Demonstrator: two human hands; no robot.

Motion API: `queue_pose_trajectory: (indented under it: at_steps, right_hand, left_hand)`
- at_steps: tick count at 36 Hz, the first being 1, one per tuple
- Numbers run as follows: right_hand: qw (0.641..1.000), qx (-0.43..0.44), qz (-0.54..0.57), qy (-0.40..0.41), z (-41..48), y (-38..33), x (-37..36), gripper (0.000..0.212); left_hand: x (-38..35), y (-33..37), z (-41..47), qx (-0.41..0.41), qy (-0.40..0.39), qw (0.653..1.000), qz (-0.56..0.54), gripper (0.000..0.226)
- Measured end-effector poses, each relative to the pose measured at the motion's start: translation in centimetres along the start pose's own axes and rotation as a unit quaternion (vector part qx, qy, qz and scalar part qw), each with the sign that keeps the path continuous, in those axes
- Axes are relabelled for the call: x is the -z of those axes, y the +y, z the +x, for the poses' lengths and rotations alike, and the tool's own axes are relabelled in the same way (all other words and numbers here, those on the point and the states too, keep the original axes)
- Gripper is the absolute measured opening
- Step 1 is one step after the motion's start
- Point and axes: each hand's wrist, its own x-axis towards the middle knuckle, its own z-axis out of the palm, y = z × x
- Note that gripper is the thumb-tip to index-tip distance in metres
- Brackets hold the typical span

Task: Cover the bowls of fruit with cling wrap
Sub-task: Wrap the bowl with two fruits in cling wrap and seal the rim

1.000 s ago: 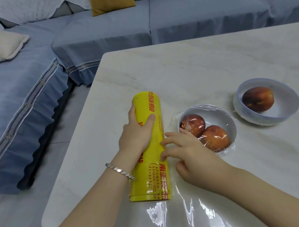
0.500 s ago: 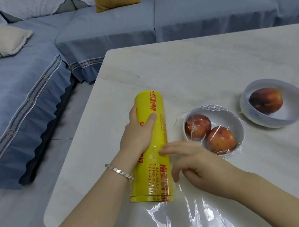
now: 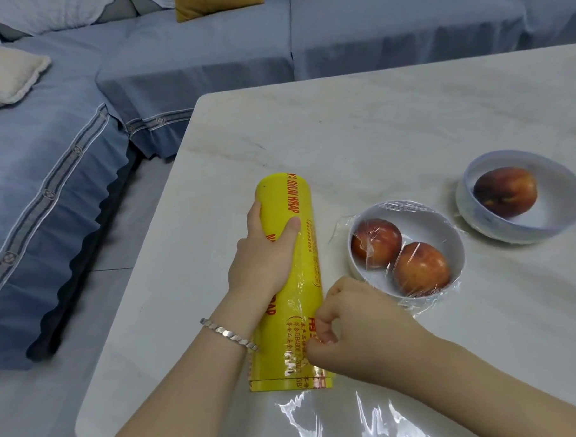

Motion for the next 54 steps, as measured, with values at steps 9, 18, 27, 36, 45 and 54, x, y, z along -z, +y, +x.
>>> queue_pose_trajectory:
  at_steps: [9, 18, 27, 36, 45, 54]
  right_hand:
    - [0.997, 0.023, -0.065, 0.031, 0.2, 0.0, -0.8, 0.031]
    - [0.992, 0.05, 0.011, 0.113, 0.0, 2.1, -2.8, 0.028]
    - [0.979, 0.122, 0.02, 0.163, 0.1, 3.5, -3.5, 0.023]
    - [0.98, 0.16, 0.018, 0.116, 0.0, 4.1, -2.5, 0.023]
    - [0.979, 0.182, 0.024, 0.09, 0.1, 4.6, -1.8, 0.03]
    - [0.984, 0.1, 0.092, 0.112, -1.2, 3.4, -0.9, 0.029]
  left_hand:
    - [-0.6, 1.2, -0.6, 0.003, 0.007, 0.998, 0.067, 0.071]
    - [-0.6, 1.4, -0.6, 0.008, 0.007, 0.997, 0.077, 0.071]
    - [-0.6, 1.6, -0.7, 0.005, 0.005, 0.996, 0.084, 0.073]
    - [-0.6, 1.5, -0.5, 0.0, 0.002, 0.994, 0.105, 0.073]
    - [-0.3, 1.0, -0.2, -0.008, -0.001, 0.996, 0.09, 0.073]
    - [-0.2, 0.6, -0.1, -0.002, 0.0, 0.998, 0.062, 0.071]
